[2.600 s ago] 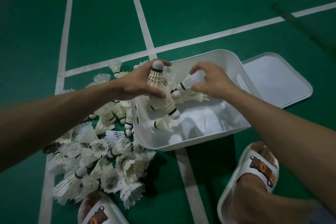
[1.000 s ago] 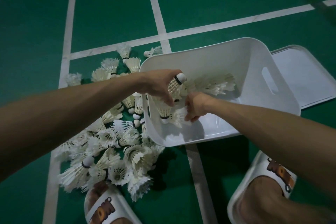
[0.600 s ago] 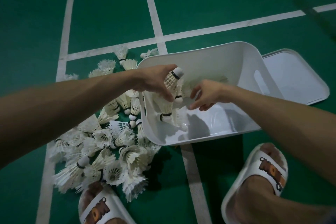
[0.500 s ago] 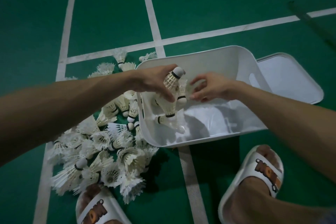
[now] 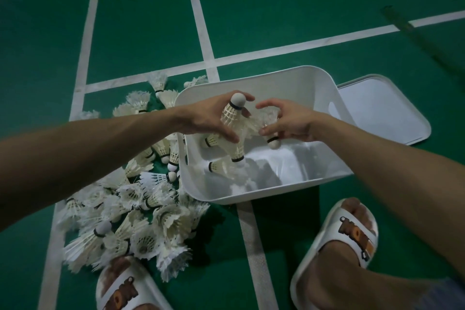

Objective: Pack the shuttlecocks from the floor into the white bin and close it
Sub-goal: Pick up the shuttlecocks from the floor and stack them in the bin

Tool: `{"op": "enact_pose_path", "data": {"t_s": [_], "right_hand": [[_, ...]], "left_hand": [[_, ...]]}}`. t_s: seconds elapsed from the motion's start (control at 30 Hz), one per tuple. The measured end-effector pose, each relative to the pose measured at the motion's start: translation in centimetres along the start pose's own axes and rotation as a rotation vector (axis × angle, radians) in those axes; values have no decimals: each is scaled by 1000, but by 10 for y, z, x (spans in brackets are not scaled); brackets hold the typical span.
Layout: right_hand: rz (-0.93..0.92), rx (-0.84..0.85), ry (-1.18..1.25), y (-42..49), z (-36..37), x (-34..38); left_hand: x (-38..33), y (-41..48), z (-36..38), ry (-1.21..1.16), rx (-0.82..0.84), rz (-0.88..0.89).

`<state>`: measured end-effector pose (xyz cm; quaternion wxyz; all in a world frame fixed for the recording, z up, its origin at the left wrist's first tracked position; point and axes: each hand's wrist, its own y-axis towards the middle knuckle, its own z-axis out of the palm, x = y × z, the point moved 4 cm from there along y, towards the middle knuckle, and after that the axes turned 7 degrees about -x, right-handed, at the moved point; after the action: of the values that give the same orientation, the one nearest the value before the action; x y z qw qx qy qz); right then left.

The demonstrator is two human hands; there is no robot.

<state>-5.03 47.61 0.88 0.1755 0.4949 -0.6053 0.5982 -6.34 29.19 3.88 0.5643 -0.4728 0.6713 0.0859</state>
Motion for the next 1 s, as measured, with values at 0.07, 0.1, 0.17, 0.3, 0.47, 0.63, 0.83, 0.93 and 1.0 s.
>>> {"op": "enact_pose_path", "data": {"t_s": [0.07, 0.1, 0.17, 0.3, 0.47, 0.63, 0.83, 0.93, 1.0], "right_hand": [[-21, 0, -116, -2, -5, -2], [-26, 11, -151, -3, -6, -3], [-21, 48, -180, -4, -6, -5], [-10, 105, -278, -2, 1, -8], [-37, 122, -497, 1, 11, -12], [42, 96, -575, 4, 9, -22], [182, 197, -443, 2, 14, -35], [121, 192, -506, 6, 16, -36], [57, 157, -592, 9, 13, -35]], "left_hand": [[5, 2, -6, 6, 6, -34], [7, 2, -8, 26, 21, -55], [10, 3, -10, 108, 69, -88], [18, 3, -7, 215, 116, -120], [27, 6, -4, 311, 109, -142], [26, 10, -4, 368, 83, -157], [31, 14, -3, 409, 79, -158], [33, 15, -4, 409, 72, -151], [33, 15, -5, 392, 63, -152]]}}
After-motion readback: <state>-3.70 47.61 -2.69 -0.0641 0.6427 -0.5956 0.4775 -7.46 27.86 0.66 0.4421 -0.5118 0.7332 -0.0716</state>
